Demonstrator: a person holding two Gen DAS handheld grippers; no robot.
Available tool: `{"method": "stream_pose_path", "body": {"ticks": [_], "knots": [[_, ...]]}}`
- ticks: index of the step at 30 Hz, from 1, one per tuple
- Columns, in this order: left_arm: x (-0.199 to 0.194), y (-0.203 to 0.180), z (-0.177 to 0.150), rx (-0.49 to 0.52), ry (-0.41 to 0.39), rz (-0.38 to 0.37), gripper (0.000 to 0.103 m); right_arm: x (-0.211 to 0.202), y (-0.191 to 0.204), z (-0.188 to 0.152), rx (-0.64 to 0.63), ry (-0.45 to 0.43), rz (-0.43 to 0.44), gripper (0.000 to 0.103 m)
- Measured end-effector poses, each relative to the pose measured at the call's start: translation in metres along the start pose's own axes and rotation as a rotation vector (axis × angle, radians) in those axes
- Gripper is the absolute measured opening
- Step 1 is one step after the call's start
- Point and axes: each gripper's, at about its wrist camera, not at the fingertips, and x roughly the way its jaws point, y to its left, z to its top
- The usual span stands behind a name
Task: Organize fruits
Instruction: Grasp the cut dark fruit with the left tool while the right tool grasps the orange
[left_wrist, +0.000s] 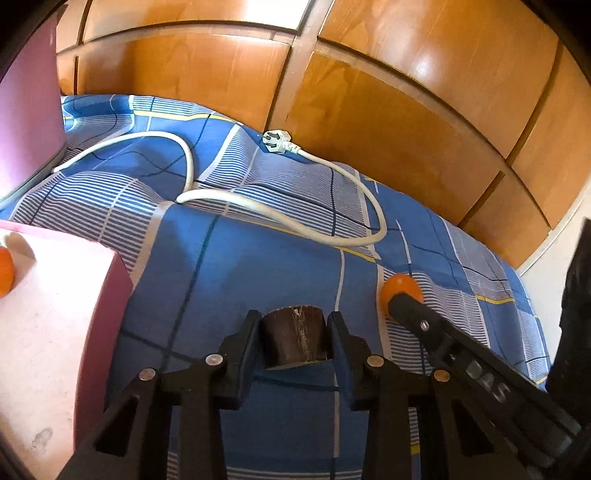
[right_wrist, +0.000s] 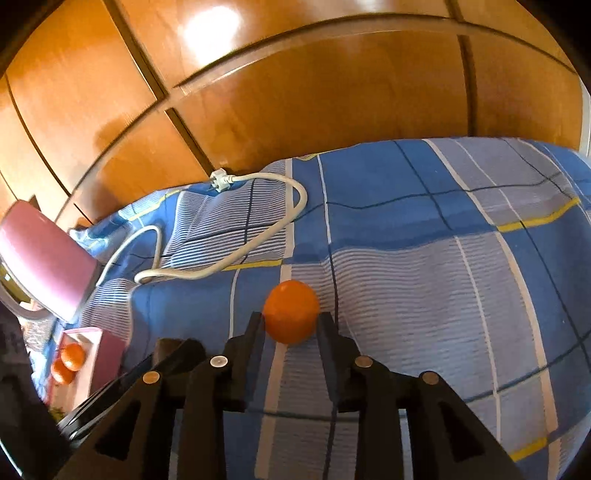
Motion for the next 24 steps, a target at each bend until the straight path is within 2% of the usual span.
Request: {"method": "stream_pose_path", "body": {"ticks": [6, 12, 17, 24], "knots": [[-0.008, -0.005, -0.005, 0.044, -0.004, 0.029, 0.036, 0.0, 0.005, 0.001, -0.042, 0.0, -0.039, 0.03], [-0.032, -0.004, -0.025, 0.057, 0.016, 0.04, 0.035, -0.034, 0.007, -0.02, -0.05, 0.012, -0.028, 0.029], [-0.066, -0.006, -0.056, 0.082, 0.022, 0.037, 0.035, -0.071, -0.001, -0.052, 0.01, 0.062, -0.008, 0.029], [-0.123, -0.01, -0.11, 0.177, -0.038, 0.015, 0.035, -0.11, -0.005, -0.109, 0.058, 0.109, -0.03, 0.029]]}}
